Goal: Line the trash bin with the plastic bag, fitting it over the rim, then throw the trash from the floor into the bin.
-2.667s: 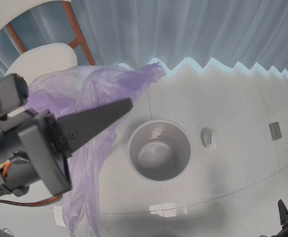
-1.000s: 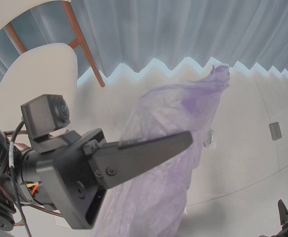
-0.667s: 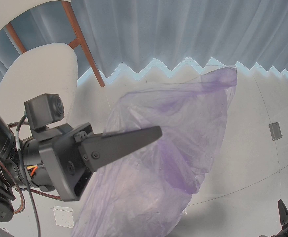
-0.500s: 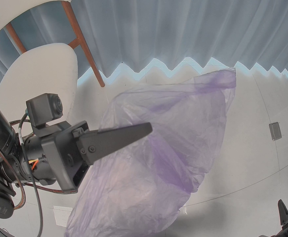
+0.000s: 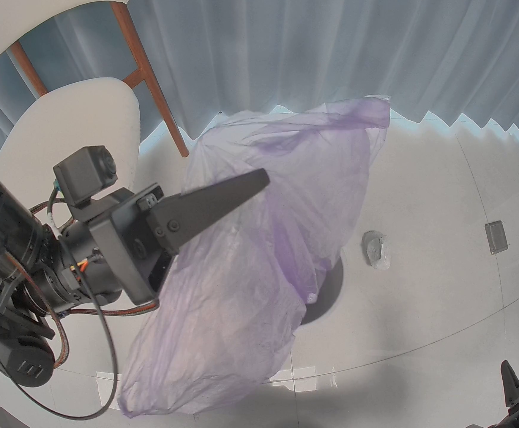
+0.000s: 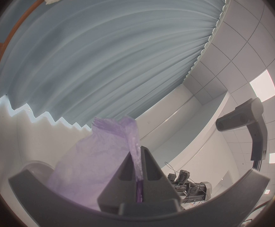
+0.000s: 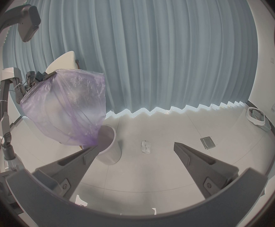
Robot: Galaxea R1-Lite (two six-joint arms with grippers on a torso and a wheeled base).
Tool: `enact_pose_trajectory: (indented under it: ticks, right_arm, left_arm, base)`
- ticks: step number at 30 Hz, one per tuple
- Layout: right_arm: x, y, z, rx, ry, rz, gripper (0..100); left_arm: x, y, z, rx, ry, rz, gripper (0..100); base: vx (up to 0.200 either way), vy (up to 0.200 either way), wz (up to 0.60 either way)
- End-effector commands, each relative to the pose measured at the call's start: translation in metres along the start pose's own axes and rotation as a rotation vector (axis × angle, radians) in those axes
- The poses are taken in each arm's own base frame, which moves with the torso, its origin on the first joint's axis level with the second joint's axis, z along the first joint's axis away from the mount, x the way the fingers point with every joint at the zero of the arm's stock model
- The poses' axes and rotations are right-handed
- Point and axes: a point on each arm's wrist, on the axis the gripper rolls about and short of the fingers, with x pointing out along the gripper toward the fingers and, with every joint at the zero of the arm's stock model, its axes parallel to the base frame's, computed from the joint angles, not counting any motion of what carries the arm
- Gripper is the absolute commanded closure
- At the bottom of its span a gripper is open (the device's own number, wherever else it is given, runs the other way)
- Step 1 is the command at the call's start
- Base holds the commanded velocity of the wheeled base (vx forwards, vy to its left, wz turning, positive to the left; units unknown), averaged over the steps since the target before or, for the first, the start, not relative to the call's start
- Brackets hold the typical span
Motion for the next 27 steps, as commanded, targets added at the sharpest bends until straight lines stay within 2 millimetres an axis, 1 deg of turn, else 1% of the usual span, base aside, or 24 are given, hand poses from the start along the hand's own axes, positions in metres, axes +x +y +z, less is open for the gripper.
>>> enact_pose_trajectory:
  ticks: [1,8,15,22,24,27]
  right_arm:
    - [0.0,0.0,-0.005,0.0,0.002,0.001,0]
    - [0.0,0.0,-0.005,0.0,0.002,0.001,0]
    - [0.0,0.0,-0.005,0.0,0.002,0.001,0]
    - [0.0,0.0,-0.005,0.0,0.002,0.001,0]
    - [0.0,0.0,-0.005,0.0,0.002,0.001,0]
    - [0.0,0.0,-0.005,0.0,0.002,0.001,0]
  left_arm:
    - [0.005,0.021,-0.018,-0.04,0.042,0.04,100]
    - [0.003,0.03,-0.031,-0.07,0.076,0.065,100]
    - [0.006,0.042,-0.046,-0.046,0.117,0.087,100]
    - [0.01,0.038,-0.052,-0.056,0.13,0.068,100]
    - [0.012,0.036,-0.056,-0.064,0.141,0.057,100]
    - [0.014,0.04,-0.064,-0.077,0.162,0.063,100]
  base:
    - [0.0,0.0,0.0]
    - [0.0,0.0,0.0]
    - [0.0,0.0,0.0]
    - [0.0,0.0,0.0]
    - [0.0,0.0,0.0]
    - [0.0,0.0,0.0]
